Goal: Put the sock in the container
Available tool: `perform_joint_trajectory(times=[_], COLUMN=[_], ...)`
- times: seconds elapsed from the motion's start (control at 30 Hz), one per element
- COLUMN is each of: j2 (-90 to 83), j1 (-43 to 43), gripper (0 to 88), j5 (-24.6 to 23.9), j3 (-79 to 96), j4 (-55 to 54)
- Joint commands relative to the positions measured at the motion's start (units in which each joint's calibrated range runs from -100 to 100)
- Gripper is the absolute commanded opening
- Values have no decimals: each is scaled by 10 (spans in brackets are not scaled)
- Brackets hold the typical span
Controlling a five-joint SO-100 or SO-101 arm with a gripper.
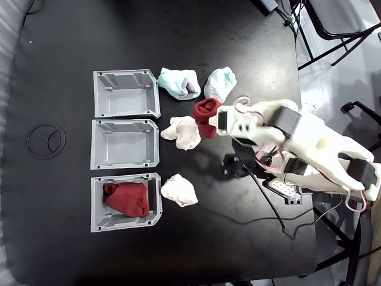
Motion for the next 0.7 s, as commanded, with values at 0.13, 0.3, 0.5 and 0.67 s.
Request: perform_joint_trajectory(times=[0.13, 0.3, 0.5, 0.67], j2=[-104, -95, -38, 24], j1=[-144, -217, -259, -282], gripper=[13, 13, 13, 13], j5=[-37, -98, -118, -119], j3=[-34, -30, -34, -50], j4=[-8, -87, -192, -306])
